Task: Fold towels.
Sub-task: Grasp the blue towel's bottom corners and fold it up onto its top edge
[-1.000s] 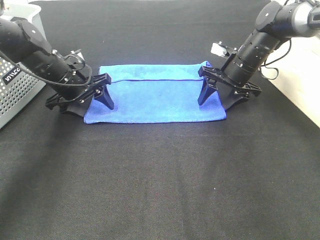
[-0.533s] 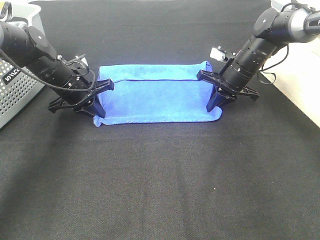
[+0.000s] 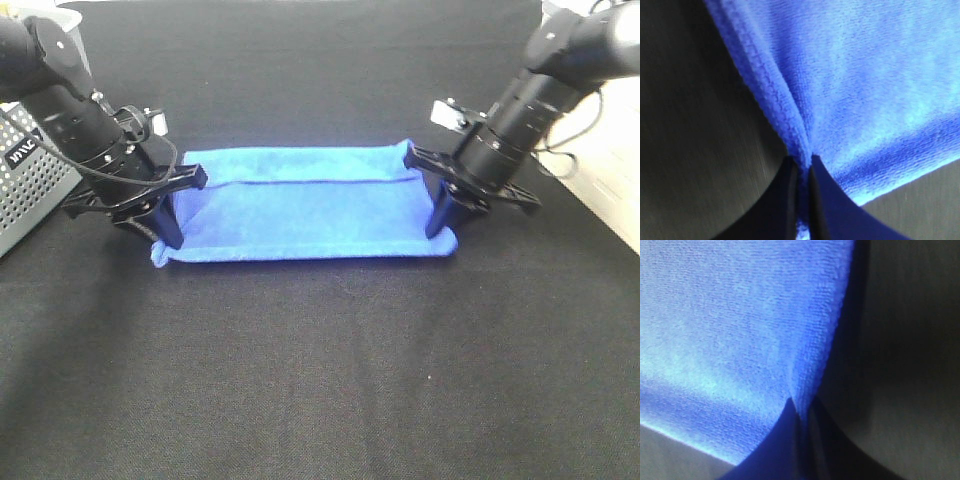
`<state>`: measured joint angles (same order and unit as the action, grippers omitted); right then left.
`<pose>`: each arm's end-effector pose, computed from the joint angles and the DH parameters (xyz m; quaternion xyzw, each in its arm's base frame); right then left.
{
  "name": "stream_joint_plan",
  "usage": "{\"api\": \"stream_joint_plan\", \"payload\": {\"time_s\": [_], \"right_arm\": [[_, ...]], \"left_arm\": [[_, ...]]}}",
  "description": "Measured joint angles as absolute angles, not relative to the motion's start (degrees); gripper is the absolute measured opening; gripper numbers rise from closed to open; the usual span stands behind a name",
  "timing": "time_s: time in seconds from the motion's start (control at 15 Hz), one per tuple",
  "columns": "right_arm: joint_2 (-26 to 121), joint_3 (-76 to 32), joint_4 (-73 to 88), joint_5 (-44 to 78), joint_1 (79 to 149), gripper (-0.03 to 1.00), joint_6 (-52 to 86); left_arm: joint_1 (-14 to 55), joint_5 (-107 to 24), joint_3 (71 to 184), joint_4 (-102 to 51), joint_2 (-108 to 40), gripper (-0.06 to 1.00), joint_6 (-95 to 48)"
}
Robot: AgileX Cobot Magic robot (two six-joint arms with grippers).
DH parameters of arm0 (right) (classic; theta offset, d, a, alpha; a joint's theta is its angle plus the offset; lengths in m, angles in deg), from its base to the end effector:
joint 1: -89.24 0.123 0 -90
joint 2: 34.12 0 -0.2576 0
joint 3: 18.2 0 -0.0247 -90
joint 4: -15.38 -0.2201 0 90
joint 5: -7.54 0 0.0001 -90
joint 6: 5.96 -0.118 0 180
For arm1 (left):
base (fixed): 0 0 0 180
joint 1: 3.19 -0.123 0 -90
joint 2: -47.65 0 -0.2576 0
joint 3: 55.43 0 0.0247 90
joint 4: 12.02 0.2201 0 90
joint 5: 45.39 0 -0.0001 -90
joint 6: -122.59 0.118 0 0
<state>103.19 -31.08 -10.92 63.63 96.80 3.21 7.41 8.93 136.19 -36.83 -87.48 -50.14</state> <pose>0.3803 0.0943 0.0840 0.0152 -0.9820 -0.1883 0.0018 0.3749 -0.1111 0.0933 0.0312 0.9836 -0.1773 0.0133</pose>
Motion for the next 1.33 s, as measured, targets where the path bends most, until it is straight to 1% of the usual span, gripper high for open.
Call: {"api": "stream_joint_plan", "payload": {"time_s": [0.13,0.27,0.4,0.53,0.67,0.93,1.0,1.13,1.33], "right_arm": [[99.0,-23.5,-11.5,60.3,96.8,0.0,4.0],[96.1,-17.8,-12.8,58.2,96.8,0.0,5.6],[95.7,-15.7,-13.7,57.3,97.0,0.0,8.2],[95.1,-16.0,-13.8,55.9,97.1,0.0,9.5],[95.1,-20.8,-13.8,56.0,97.2,0.0,10.3],[98.9,-33.1,-13.3,57.2,97.2,0.0,9.9],[98.9,-33.1,-13.3,57.2,97.2,0.0,9.9],[103.0,-40.8,-13.3,58.6,97.2,0.0,9.8],[108.7,-47.1,-13.2,59.3,97.2,0.0,9.6]], "left_arm": [[8.1,9.1,131.3,-36.9,-85.3,0.03,-50.5],[8.2,6.1,124.8,-37.1,-82.8,0.03,-50.6],[8.2,3.8,122.4,-37.1,-80.6,0.03,-50.6],[8.2,3.5,123.3,-36.5,-80.1,0.03,-53.2],[8.2,3.3,127.4,-33.8,-80.1,0.03,-58.0],[7.5,2.5,138.0,-31.8,-81.6,0.03,-59.7],[7.5,2.5,138.0,-31.8,-81.6,0.03,-59.7],[6.6,3.8,145.8,-31.0,-86.3,0.03,-59.9],[6.6,3.8,154.5,-30.5,-92.2,0.03,-59.9]]}}
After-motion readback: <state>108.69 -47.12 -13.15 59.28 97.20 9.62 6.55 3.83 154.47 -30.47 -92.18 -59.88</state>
